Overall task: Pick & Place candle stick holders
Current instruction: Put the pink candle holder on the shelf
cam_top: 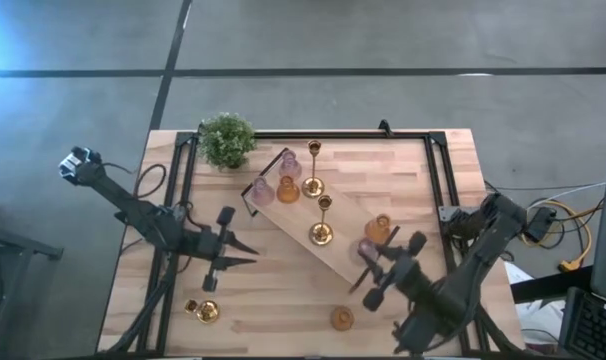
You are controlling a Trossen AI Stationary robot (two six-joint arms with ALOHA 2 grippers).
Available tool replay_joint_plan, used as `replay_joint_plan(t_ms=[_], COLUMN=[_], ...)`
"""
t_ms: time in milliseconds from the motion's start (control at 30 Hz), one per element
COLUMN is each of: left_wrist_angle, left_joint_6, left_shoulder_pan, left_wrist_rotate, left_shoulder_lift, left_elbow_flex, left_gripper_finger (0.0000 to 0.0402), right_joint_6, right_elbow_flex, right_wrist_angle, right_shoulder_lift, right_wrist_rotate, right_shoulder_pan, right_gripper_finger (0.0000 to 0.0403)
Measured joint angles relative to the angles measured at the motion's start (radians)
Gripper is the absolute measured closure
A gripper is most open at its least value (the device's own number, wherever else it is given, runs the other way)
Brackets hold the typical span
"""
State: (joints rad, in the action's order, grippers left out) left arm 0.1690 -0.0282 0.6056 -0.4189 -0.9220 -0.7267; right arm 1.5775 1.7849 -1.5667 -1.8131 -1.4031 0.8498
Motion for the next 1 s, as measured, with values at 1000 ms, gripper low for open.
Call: replay_joint_plan(t_ms=[1000], left_wrist_angle=[0.085], left_joint_6=[-0.053], left_shoulder_pan=[0.0], left_wrist_rotate=[0.001], left_shoulder_lift=[0.094], left_elbow_flex=[0.107], left_gripper_finger=[0.0323], right_joint_6=[-0.247], right_elbow_flex=[-0.572], right_wrist_angle=[0.641], right_shoulder_lift=[0.215], right_wrist_rotate=[-0.084], right_shoulder_pan=[-0.074], right_gripper_finger=[0.0305])
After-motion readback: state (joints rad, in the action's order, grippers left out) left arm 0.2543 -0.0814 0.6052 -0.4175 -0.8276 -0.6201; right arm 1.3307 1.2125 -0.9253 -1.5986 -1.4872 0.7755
